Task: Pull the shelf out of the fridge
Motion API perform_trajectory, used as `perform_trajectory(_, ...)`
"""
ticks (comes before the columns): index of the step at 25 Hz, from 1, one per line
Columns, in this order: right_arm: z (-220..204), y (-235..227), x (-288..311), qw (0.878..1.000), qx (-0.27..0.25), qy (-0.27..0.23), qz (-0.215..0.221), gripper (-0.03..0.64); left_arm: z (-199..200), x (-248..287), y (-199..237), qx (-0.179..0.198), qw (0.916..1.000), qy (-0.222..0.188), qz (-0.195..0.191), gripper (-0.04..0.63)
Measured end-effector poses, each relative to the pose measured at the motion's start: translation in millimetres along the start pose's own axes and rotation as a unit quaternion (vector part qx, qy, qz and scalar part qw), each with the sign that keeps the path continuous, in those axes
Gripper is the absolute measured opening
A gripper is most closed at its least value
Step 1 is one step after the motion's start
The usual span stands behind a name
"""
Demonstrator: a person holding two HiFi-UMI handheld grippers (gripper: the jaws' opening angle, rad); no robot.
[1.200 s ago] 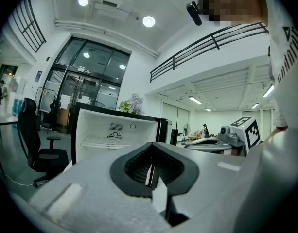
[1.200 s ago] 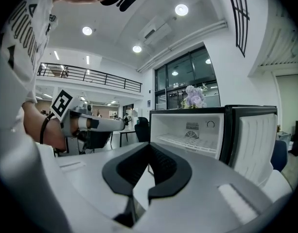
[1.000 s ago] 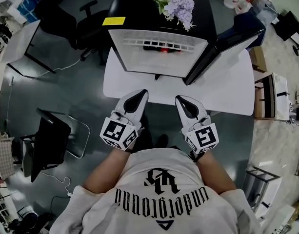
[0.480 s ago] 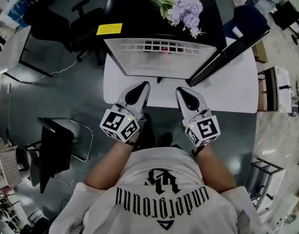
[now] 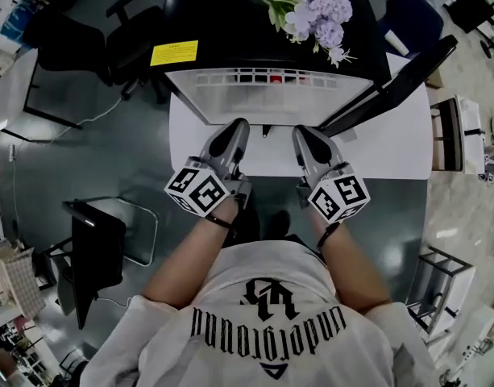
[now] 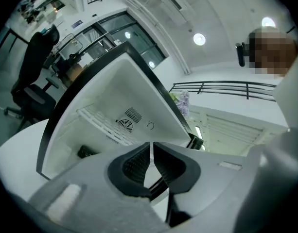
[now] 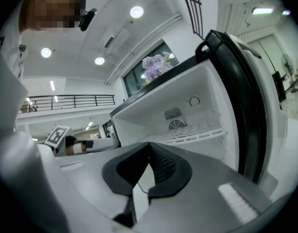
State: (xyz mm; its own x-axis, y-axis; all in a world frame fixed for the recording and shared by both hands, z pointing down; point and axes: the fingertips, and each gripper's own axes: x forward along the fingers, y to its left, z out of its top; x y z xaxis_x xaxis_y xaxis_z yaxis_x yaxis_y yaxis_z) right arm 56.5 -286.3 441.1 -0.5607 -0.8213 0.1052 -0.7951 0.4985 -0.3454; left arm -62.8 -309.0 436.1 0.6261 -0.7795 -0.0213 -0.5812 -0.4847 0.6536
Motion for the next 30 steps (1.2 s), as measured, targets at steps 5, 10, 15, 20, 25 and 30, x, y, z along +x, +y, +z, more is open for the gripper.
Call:
perform_trajectory(5,-1.0,-24.6,19.9,0.993,0.111,-0.036,-0.018,0.003,4.5,13.7,25.6,-0.073,0.9968,-0.031,0.001,0.071)
perform_trajectory(10,-3.1,-39.9,40.5,0.968,0.238,-0.079,-0.014,0.097,5.3,27.5,43.5,-0.129,0.9899,-0.059,0.0,0.104)
perform_trajectory(15,-10.0,-52.4,59.5,0.941,0.321,-0.109,-0.016,0.157,-4.7,40.6,63.2,-0.189,0.9782,-0.085,0.006,0.144)
perform_trajectory(20,-16.9,-67.0,74.0,0.921,0.366,-0.128,-0.029,0.196,-17.9,54.2,77.6,-0.255,0.9616,-0.101,0.016,0.179)
perform_trajectory(25,-17.7,-80.9,87.0,0.907,0.394,-0.142,-0.044,0.207,-14.7,68.6,82.8,-0.267,0.957,-0.113,0.013,0.193)
perform_trajectory(30,-15.1,-90.7,96.2,0.89,0.423,-0.16,-0.048,0.212,-9.0,81.9,88.2,-0.257,0.9591,-0.118,0.005,0.206)
